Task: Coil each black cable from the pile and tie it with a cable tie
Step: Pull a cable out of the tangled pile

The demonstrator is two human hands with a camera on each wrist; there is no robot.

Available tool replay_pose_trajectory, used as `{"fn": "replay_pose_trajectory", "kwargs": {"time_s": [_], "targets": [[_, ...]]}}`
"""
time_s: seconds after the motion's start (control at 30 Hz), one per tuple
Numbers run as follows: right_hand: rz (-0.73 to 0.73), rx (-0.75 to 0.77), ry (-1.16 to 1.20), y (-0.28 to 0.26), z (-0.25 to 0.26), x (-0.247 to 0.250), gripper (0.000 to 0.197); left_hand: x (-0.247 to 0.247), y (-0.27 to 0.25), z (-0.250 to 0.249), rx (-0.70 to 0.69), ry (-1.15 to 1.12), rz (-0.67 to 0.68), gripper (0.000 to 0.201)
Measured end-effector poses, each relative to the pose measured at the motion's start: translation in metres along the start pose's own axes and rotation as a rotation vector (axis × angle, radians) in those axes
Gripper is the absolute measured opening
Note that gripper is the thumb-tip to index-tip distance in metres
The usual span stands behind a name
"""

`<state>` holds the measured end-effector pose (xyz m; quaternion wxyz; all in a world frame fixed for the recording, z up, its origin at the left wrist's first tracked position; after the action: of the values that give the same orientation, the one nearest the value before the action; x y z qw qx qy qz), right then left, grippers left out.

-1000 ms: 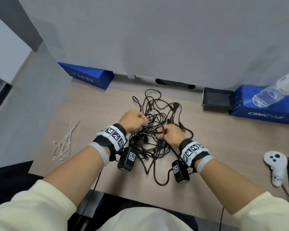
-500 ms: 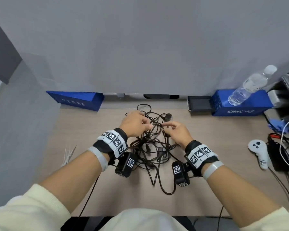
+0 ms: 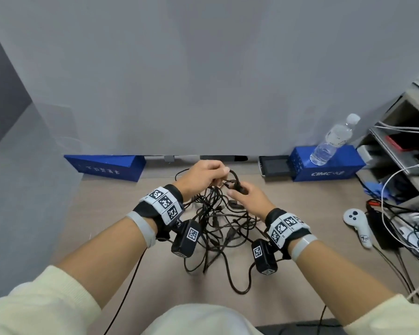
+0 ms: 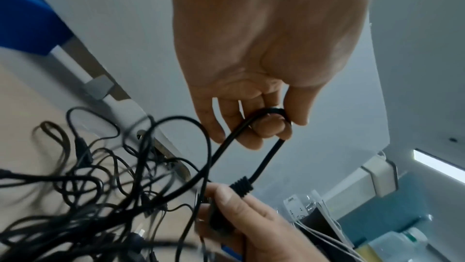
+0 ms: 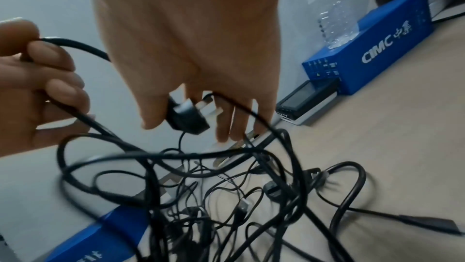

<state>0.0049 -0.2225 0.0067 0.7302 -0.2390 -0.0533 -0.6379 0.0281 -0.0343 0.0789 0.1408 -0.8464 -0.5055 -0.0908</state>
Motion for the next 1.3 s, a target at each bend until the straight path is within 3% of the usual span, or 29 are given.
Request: {"fn": "replay_pose_trajectory", "kwargs": {"time_s": [0.07,0.17,0.3,0.43,0.5,0.57,0.63,0.7,0.87,1.0,1.13,1.3], "targets": [[-0.083,0.024,0.037,-0.005,0.002,0.003,0.029,0.003,-0.004,-0.004,-0.009,-0.038,-0.014,0.024],[-0.062,0.083,0.048,-0.004,0.009,0.012,0.053,0.011,-0.004,-0.017,-0.026,-0.133,-0.101,0.024],[-0.07,-0.017,-0.059,-0.002,0.006,0.023,0.071,0.017,-0.005,-0.042,-0.089,-0.272,-0.218,0.023],[0.017,-0.026,-0.242,-0.008,0.001,0.012,0.064,0.016,-0.012,-0.048,-0.137,-0.322,-0.273,0.016],[-0.069,0.109,-0.214,-0.012,0.013,0.009,0.061,0.015,-0.015,-0.049,-0.123,-0.294,-0.234,0.014],[-0.023,0.196,-0.145,-0.01,0.026,0.003,0.048,0.014,-0.017,-0.05,-0.105,-0.276,-0.198,0.012],[0.069,0.162,-0.084,-0.009,0.034,-0.006,0.042,0.013,-0.021,-0.052,-0.096,-0.262,-0.175,0.012],[0.072,0.133,-0.083,-0.005,0.034,-0.015,0.036,0.011,-0.024,-0.052,-0.092,-0.268,-0.189,0.013],[0.111,0.061,0.015,-0.001,0.024,-0.032,0.004,0.018,-0.029,-0.056,-0.108,-0.345,-0.312,0.014],[0.055,0.018,-0.112,0.002,0.014,-0.039,0.015,0.031,-0.034,-0.068,-0.158,-0.464,-0.384,0.015],[0.152,-0.053,-0.26,0.002,-0.002,-0.039,0.017,0.054,-0.037,-0.092,-0.207,-0.63,-0.491,0.017],[0.179,-0.183,-0.434,-0.002,-0.022,-0.027,0.019,0.077,-0.041,-0.11,-0.255,-0.658,-0.526,0.016]]}}
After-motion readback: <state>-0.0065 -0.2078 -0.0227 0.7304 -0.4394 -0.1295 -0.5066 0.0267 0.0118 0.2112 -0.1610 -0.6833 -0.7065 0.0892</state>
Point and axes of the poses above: each hand's wrist, its own y-axis towards the middle knuckle, its own x-axis out of the back of the hand, z = x × y, the point moved 1 cm from there along y, towards the middle knuckle, and after that the axes turned 4 degrees about y, right-handed, at the moved point
